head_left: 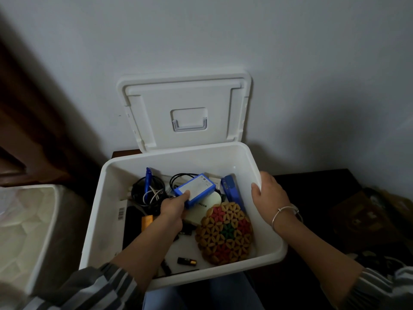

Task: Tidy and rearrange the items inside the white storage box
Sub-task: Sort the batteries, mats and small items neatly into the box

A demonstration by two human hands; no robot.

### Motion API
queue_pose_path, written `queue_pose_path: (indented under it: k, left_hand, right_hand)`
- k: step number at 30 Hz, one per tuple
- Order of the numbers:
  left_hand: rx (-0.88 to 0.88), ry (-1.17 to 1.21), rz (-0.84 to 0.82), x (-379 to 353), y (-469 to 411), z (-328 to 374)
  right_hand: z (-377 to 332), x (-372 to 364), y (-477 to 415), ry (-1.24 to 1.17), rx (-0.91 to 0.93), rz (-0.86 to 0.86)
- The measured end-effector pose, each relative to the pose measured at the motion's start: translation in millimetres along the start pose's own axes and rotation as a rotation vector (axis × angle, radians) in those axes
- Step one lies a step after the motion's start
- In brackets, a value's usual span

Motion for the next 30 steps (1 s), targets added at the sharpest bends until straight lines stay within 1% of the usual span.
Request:
queue_pose_path:
  k: [2, 4, 6, 7, 9, 11, 13, 15, 16, 19, 21, 26, 30]
  left_hand:
    - [-0.010, -0.018, -0.061, -5.8, 5.3, 2.5]
    - [-0.054, -0.090, -0.139, -15.7, 11.0, 6.5]
    - [-0.107, -0.232, -0.199, -25.4, 15.2, 9.7]
    - [-0.143, -0.318, -0.203, -27.9, 15.7, 11.3]
    - [-0.258, -0.541, -0.159, -27.2, 11.7, 16.5]
    - [-0.371, -0.761, -0.073, -20.3, 7.1, 20.1]
    - [-0.393, -0.855, 0.030, -8.7, 2.1, 20.0]
    - [-0.330, -0.860, 0.100, 2.2, -1.4, 15.0]
    - [-0.271, -0.841, 0.098, 4.7, -2.5, 10.3]
    - [-0.088, -0.633, -0.004, 0.5, -3.2, -5.3]
    - [-0.030, -0.522, -0.037, -4.3, -3.2, -10.0]
    - [0.003, -0.415, 0.019, -2.0, -9.9, -9.7]
    - [-0.070, -0.316, 0.022, -1.6, -7.5, 1.9]
  right_hand:
    - [0.1, 0.1, 0.2, -0.001, -0.004, 0.000]
    - [-0.7, 0.4, 0.5, 0.001, -0.006, -0.005]
    - [-1.2, 0.4, 0.5, 0.007, -0.007, -0.007]
    - [-1.2, 0.2, 0.5, 0.012, -0.008, -0.007]
    - [-0.9, -0.2, 0.4, 0.019, -0.014, -0.012]
    - [-0.1, -0.9, -0.5, 0.018, -0.019, -0.017]
    - [0.5, -1.0, -0.9, 0.017, -0.022, -0.014]
    - [0.9, -1.0, -1.1, 0.018, -0.021, -0.008]
    - [0.9, -1.1, -1.3, 0.019, -0.019, -0.007]
    - [0.8, -1.4, -1.4, 0.030, -0.018, 0.001]
    - [1.0, -1.3, -0.9, 0.034, -0.021, 0.005]
    - [0.2, -0.6, -0.6, 0.035, -0.025, 0.001]
    - [-0.8, -0.3, -0.5, 0.033, -0.034, -0.001]
Point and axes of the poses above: each hand's wrist, its own y-axis away from the middle knuckle, its own x-axis out of the back of the hand, z = x × y, the point moved 6 cm from there along -y, towards the middle knuckle, and after that the axes turned 6 degrees about -y, right-handed, at the moved point
